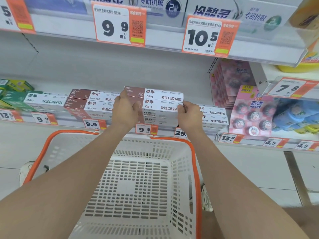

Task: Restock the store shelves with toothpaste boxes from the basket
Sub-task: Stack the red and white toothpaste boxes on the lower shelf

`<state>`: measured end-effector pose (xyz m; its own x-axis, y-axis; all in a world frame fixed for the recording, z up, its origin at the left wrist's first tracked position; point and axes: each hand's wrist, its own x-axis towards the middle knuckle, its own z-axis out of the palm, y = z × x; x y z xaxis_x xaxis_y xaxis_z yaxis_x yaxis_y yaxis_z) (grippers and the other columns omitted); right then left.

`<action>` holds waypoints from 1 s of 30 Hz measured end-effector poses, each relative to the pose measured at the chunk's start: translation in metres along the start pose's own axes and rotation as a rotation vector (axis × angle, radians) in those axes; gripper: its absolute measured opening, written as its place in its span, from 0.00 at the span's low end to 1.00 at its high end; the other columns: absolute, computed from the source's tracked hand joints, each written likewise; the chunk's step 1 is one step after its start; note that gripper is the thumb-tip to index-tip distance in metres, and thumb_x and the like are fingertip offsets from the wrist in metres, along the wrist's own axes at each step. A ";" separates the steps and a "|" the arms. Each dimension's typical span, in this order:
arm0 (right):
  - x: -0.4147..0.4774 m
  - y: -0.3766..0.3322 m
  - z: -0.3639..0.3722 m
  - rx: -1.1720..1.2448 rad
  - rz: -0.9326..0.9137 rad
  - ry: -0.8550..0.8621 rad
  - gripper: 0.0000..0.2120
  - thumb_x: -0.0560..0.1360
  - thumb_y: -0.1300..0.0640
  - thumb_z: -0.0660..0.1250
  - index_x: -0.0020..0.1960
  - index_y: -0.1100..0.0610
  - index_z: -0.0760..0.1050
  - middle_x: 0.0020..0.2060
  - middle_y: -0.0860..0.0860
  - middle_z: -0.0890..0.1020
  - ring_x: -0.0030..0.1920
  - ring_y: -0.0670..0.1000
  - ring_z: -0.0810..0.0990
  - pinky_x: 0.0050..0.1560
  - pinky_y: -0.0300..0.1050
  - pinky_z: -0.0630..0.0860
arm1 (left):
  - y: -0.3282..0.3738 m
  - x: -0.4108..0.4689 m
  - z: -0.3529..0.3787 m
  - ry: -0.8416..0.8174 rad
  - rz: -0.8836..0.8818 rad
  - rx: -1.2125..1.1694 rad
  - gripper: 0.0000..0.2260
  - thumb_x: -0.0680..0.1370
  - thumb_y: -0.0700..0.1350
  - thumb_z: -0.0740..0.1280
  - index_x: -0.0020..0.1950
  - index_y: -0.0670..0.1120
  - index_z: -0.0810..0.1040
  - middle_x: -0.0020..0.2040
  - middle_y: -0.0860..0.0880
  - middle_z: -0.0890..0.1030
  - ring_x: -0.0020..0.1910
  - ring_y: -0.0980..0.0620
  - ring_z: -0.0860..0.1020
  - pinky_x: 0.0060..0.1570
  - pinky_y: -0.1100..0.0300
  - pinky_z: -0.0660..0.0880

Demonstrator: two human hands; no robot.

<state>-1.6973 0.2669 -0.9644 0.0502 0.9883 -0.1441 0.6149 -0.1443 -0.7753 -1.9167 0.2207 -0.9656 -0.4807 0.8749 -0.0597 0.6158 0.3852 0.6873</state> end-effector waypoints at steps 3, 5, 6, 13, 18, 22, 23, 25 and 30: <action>0.001 0.002 0.002 -0.009 -0.002 0.005 0.16 0.85 0.56 0.62 0.40 0.61 0.72 0.27 0.50 0.71 0.29 0.51 0.66 0.33 0.44 0.63 | 0.001 0.000 0.000 -0.012 -0.004 0.005 0.22 0.83 0.43 0.67 0.76 0.40 0.67 0.60 0.36 0.78 0.60 0.38 0.75 0.57 0.49 0.71; 0.000 0.000 0.001 -0.034 -0.002 0.013 0.14 0.85 0.56 0.62 0.42 0.61 0.73 0.29 0.50 0.73 0.29 0.51 0.68 0.36 0.45 0.66 | 0.003 -0.003 -0.003 -0.028 -0.004 0.015 0.22 0.84 0.43 0.66 0.76 0.39 0.66 0.63 0.35 0.76 0.62 0.37 0.75 0.58 0.49 0.71; -0.001 -0.003 0.001 -0.057 -0.006 0.023 0.12 0.85 0.56 0.62 0.44 0.60 0.74 0.31 0.51 0.75 0.31 0.52 0.70 0.38 0.45 0.67 | 0.004 -0.006 -0.005 -0.032 0.005 0.032 0.23 0.84 0.43 0.65 0.77 0.38 0.65 0.66 0.34 0.74 0.65 0.35 0.73 0.61 0.47 0.71; -0.042 -0.075 -0.004 -0.221 -0.389 0.151 0.14 0.81 0.59 0.62 0.62 0.59 0.82 0.55 0.58 0.84 0.57 0.61 0.81 0.59 0.54 0.78 | 0.031 -0.038 -0.040 0.020 0.363 0.267 0.12 0.82 0.42 0.62 0.63 0.40 0.77 0.61 0.39 0.77 0.60 0.36 0.75 0.58 0.43 0.74; -0.077 -0.158 -0.019 -0.194 -0.574 0.063 0.18 0.77 0.53 0.57 0.57 0.52 0.83 0.49 0.53 0.87 0.50 0.58 0.84 0.51 0.53 0.80 | 0.061 -0.054 -0.099 0.046 0.489 0.186 0.10 0.79 0.45 0.61 0.56 0.47 0.77 0.51 0.46 0.80 0.50 0.39 0.78 0.45 0.43 0.77; -0.095 -0.219 -0.051 -0.324 -0.800 0.146 0.11 0.75 0.54 0.59 0.48 0.53 0.80 0.42 0.52 0.85 0.44 0.60 0.82 0.41 0.53 0.78 | 0.095 -0.055 -0.148 0.273 0.560 0.016 0.07 0.77 0.41 0.66 0.54 0.47 0.75 0.51 0.48 0.77 0.51 0.42 0.76 0.47 0.42 0.75; -0.096 -0.230 -0.061 -0.348 -0.858 0.195 0.10 0.75 0.54 0.59 0.48 0.54 0.79 0.41 0.53 0.85 0.43 0.61 0.82 0.39 0.53 0.76 | 0.105 -0.054 -0.158 0.347 0.594 -0.008 0.06 0.77 0.41 0.67 0.53 0.46 0.74 0.51 0.48 0.76 0.51 0.42 0.75 0.48 0.41 0.74; -0.093 -0.246 -0.083 -0.382 -0.964 0.275 0.12 0.75 0.54 0.57 0.48 0.55 0.78 0.39 0.53 0.84 0.40 0.61 0.81 0.37 0.53 0.75 | 0.125 -0.050 -0.176 0.489 0.653 -0.004 0.04 0.78 0.42 0.67 0.52 0.45 0.75 0.51 0.46 0.76 0.51 0.41 0.75 0.50 0.41 0.72; -0.063 -0.252 -0.140 -0.329 -0.993 0.581 0.12 0.72 0.58 0.60 0.51 0.56 0.79 0.46 0.55 0.78 0.47 0.60 0.76 0.48 0.57 0.72 | 0.176 -0.039 -0.204 0.625 0.743 0.057 0.11 0.77 0.41 0.69 0.60 0.45 0.77 0.60 0.44 0.76 0.58 0.41 0.74 0.57 0.45 0.71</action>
<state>-1.7456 0.2480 -0.6738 -0.2643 0.5474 0.7941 0.7541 0.6306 -0.1837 -1.9168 0.1942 -0.6953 -0.1918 0.5935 0.7816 0.9176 -0.1742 0.3574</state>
